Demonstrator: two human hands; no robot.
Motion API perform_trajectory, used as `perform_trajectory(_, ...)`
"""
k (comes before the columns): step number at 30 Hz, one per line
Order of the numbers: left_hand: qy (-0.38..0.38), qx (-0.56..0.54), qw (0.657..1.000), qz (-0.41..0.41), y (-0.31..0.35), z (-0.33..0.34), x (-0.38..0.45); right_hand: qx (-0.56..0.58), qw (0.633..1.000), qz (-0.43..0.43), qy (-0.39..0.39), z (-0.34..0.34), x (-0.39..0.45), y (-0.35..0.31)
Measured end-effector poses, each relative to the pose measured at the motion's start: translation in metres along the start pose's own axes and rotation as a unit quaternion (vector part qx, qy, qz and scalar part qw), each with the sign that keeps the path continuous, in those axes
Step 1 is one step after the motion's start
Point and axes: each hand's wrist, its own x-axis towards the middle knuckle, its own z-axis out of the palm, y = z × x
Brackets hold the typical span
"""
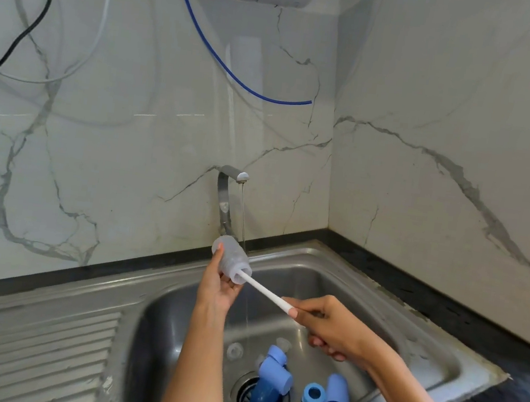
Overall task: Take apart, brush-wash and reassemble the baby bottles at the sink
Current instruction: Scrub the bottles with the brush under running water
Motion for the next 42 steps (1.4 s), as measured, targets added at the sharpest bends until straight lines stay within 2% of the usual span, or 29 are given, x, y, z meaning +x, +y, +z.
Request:
perform_trajectory(6, 0.000, 0.021, 1.000, 0.003, -0.005, 0.008, -0.003, 0.038, 0.999, 0.002, 0.036, 0.009, 0.007, 0.003)
perform_trajectory(12, 0.128, 0.148, 0.975, 0.105, -0.020, 0.010, -0.002, -0.095, 0.988, -0.003, 0.123, 0.018, 0.014, 0.011)
perform_trajectory(15, 0.167, 0.122, 0.970, 0.126, -0.020, 0.015, -0.005, -0.141, 0.980, -0.022, 0.142, 0.022, 0.010, 0.013)
perform_trajectory(18, 0.203, 0.064, 0.971, 0.108, -0.016, 0.012, -0.007, -0.201, 0.966, -0.042, 0.154, 0.024, 0.004, 0.011)
perform_trajectory(20, 0.182, 0.048, 0.980, 0.067, -0.013, 0.014, -0.010, -0.252, 0.952, -0.051, 0.169, 0.026, 0.003, 0.008)
perform_trajectory(23, 0.118, 0.081, 0.990, 0.015, -0.011, 0.016, -0.009, -0.331, 0.925, -0.048, 0.178, 0.027, 0.002, 0.002)
perform_trajectory(28, 0.083, 0.093, 0.992, -0.036, 0.003, 0.002, -0.006, -0.365, 0.916, -0.068, 0.154, 0.017, -0.001, -0.003)
perform_trajectory(33, 0.098, 0.101, 0.990, -0.030, 0.012, -0.015, -0.005, -0.417, 0.894, -0.102, 0.125, 0.002, -0.004, -0.001)
perform_trajectory(36, 0.111, 0.085, 0.990, -0.012, 0.020, -0.022, -0.001, -0.404, 0.900, -0.108, 0.127, 0.001, -0.005, 0.001)
perform_trajectory(39, 0.109, 0.088, 0.990, 0.003, 0.022, -0.021, -0.002, -0.387, 0.904, -0.101, 0.150, 0.007, -0.002, 0.004)
perform_trajectory(42, 0.117, 0.139, 0.982, 0.043, 0.009, -0.008, -0.005, -0.392, 0.898, -0.066, 0.189, 0.017, 0.004, 0.004)
